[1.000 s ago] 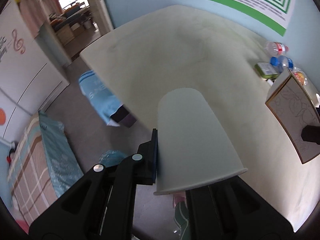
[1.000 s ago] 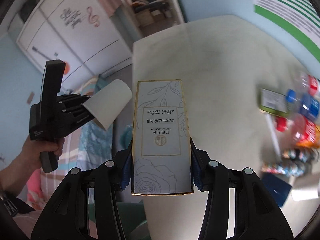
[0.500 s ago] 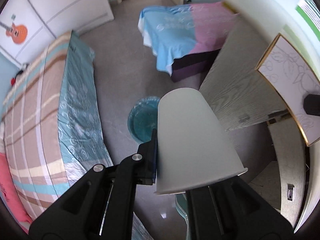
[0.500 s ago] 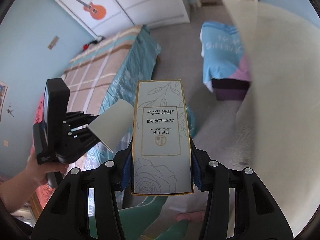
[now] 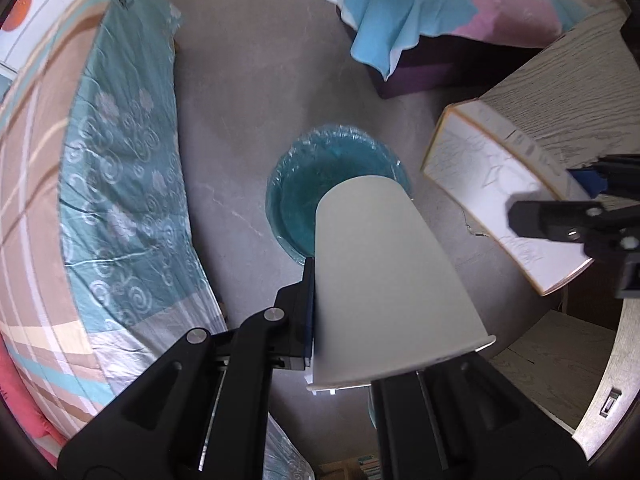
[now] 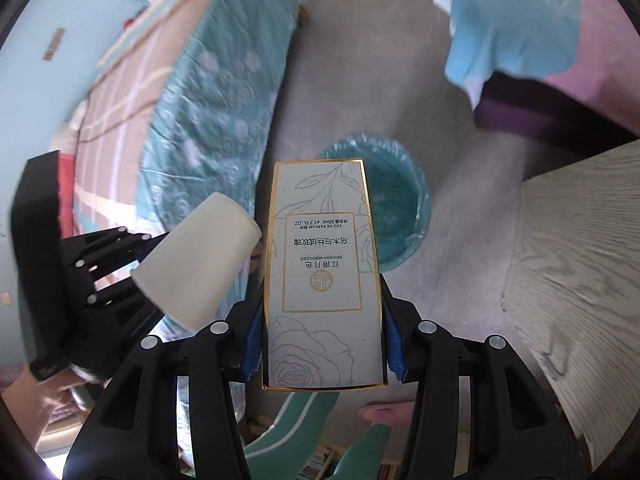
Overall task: Collect trash
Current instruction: 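Carry box and cup over the wastebasket and open both grippers to drop them, then return both grippers to the table toward the remaining trash, then grasp the white cup with the right gripper while the left gripper grasps the small bottle, then carry cup and small bottle to the wastebasket and open both grippers, then return both grippers to the table, then grasp the blue eraser with the right gripper while the left gripper grasps the white marker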
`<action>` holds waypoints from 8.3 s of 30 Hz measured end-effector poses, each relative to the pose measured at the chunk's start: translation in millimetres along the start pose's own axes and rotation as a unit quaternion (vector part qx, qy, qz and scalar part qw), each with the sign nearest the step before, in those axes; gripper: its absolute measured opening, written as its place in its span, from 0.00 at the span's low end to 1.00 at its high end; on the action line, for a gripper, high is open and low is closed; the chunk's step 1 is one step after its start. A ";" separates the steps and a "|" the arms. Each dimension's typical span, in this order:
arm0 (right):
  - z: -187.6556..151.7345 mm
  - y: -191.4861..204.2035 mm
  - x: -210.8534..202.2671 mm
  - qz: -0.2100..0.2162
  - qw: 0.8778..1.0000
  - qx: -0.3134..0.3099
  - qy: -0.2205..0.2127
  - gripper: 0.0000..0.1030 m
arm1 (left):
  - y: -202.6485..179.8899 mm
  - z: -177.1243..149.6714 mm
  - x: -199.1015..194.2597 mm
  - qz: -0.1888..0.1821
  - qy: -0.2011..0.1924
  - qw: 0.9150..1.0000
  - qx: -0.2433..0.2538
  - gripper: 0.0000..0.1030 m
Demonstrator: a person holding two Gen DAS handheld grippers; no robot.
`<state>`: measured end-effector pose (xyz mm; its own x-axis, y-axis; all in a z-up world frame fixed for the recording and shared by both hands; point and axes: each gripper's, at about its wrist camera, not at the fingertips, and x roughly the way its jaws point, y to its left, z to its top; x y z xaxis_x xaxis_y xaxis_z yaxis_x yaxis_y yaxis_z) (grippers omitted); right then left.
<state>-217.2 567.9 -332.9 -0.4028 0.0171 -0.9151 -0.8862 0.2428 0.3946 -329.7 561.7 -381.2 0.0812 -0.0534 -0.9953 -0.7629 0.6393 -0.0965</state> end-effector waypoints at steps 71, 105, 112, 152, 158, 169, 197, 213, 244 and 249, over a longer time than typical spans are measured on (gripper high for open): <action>-701.0 -302.4 -389.7 -0.274 0.749 0.460 -0.391 0.89 | -678.6 -175.7 -216.2 -0.186 -0.125 0.758 0.612 0.86; -750.3 -300.7 -431.7 -0.219 0.696 0.488 -0.479 0.59 | -679.5 -218.6 -247.0 -0.259 -0.113 0.736 0.615 0.18; -692.1 -265.8 -452.7 -0.221 0.728 0.429 -0.488 0.59 | -627.7 -169.5 -271.8 -0.275 -0.136 0.753 0.582 0.18; -100.2 12.5 -252.2 0.014 0.964 -0.018 -0.264 0.59 | -67.8 -5.1 -192.5 -0.100 -0.188 0.971 0.108 0.18; -41.7 14.5 -155.3 0.029 0.979 -0.015 -0.202 0.59 | -28.0 15.1 -109.0 -0.106 -0.137 0.983 0.061 0.18; 8.8 -11.0 -43.2 0.010 0.993 0.039 -0.115 0.75 | 2.6 35.8 -11.5 -0.062 -0.071 0.995 0.026 0.46; -125.5 -21.6 -259.6 0.048 0.957 0.038 -0.283 0.85 | -80.5 22.7 -167.9 -0.054 -0.196 0.975 0.091 0.94; -387.8 -110.4 -394.3 -0.080 0.892 0.161 -0.415 0.88 | -297.2 -17.1 -288.3 -0.121 -0.264 0.907 0.305 0.93; -647.4 -267.2 -337.6 -0.204 0.921 0.167 -0.287 0.88 | -664.5 -134.5 -217.4 -0.192 -0.147 0.609 0.755 0.93; -640.1 -283.2 -328.6 -0.203 0.935 0.116 -0.267 0.88 | -692.4 -121.6 -196.2 -0.199 -0.114 0.573 0.787 0.93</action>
<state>19.7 -127.3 -91.1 0.1831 0.3436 -0.9211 -0.8428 0.5373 0.0329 104.6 36.3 -120.5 0.2665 -0.4490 -0.8529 0.8535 0.5211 -0.0076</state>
